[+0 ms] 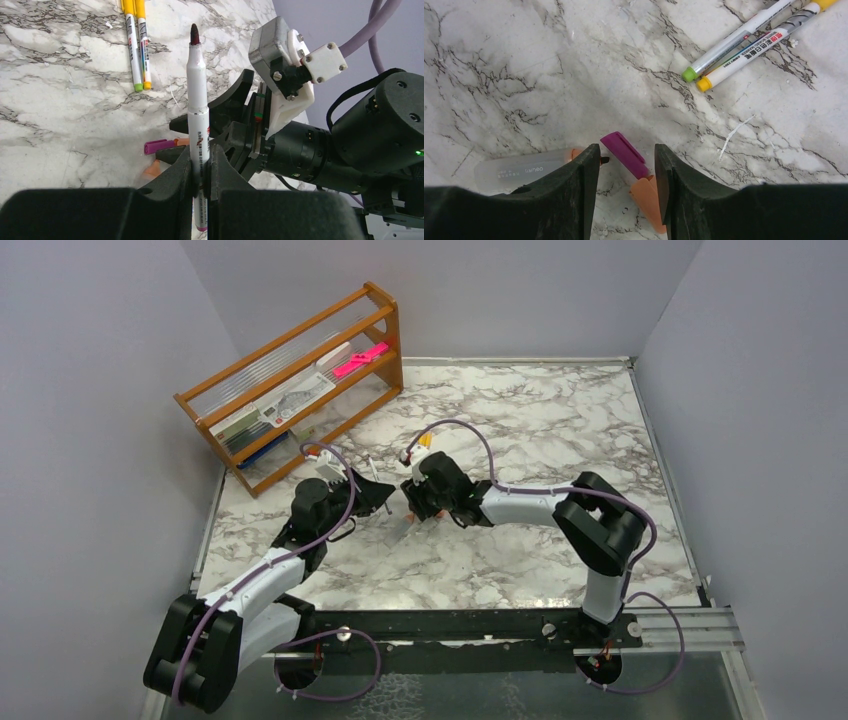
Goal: Insert the pens into the pen caps
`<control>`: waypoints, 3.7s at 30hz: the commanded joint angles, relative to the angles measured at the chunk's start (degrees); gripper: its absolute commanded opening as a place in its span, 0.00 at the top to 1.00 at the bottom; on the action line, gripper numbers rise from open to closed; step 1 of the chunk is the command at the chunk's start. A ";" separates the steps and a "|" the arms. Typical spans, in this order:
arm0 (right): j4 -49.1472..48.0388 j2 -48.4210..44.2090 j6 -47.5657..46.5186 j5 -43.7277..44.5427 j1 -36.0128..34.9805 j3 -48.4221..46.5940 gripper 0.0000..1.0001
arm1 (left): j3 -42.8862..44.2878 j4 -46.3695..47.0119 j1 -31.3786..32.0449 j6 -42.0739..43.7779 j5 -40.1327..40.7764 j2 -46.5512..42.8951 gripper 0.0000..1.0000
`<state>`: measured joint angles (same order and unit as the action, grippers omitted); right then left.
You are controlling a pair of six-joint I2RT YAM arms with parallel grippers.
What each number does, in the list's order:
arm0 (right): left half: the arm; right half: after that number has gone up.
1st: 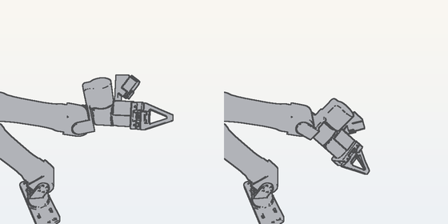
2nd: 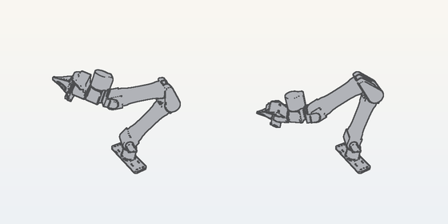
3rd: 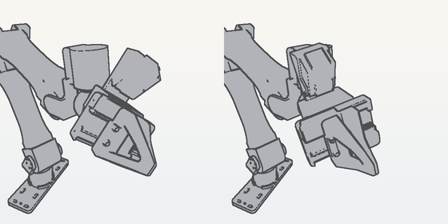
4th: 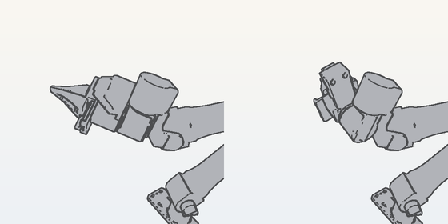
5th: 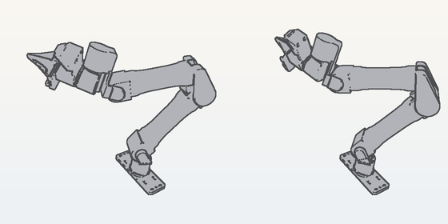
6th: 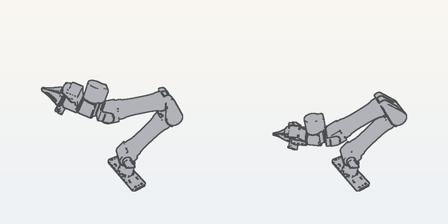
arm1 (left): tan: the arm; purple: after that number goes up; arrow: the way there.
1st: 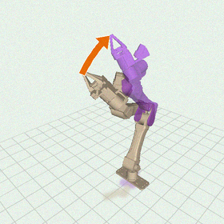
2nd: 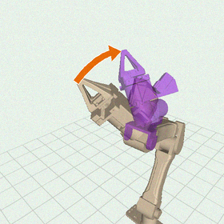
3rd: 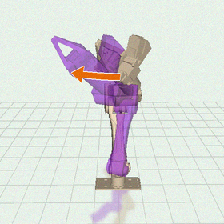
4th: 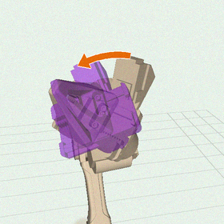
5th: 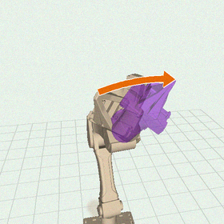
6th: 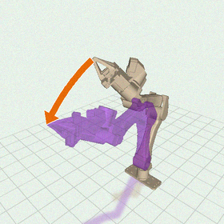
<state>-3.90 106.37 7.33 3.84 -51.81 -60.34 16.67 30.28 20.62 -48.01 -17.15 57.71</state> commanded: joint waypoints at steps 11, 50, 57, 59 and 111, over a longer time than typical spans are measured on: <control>1.39 4.59 0.56 1.44 -0.39 -3.01 0.69 | -0.41 0.20 -0.33 0.28 -1.15 0.20 1.00; -35.06 -29.38 29.12 -4.26 3.48 18.38 0.99 | -2.45 35.70 18.95 -8.71 -3.07 4.55 1.00; -37.56 -35.22 29.72 -2.28 3.54 20.38 0.99 | -3.22 40.91 19.45 -10.40 -1.77 7.23 1.00; -36.22 -35.31 29.39 -2.70 3.54 19.86 0.99 | -2.83 41.51 19.54 -10.57 -2.02 7.97 1.00; -38.37 -34.92 28.04 -10.43 3.57 21.73 0.99 | -1.96 41.63 21.74 -7.65 -2.52 9.37 1.00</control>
<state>-40.71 73.14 36.12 -5.50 -48.36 -40.29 13.80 70.96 42.13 -56.62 -20.27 68.36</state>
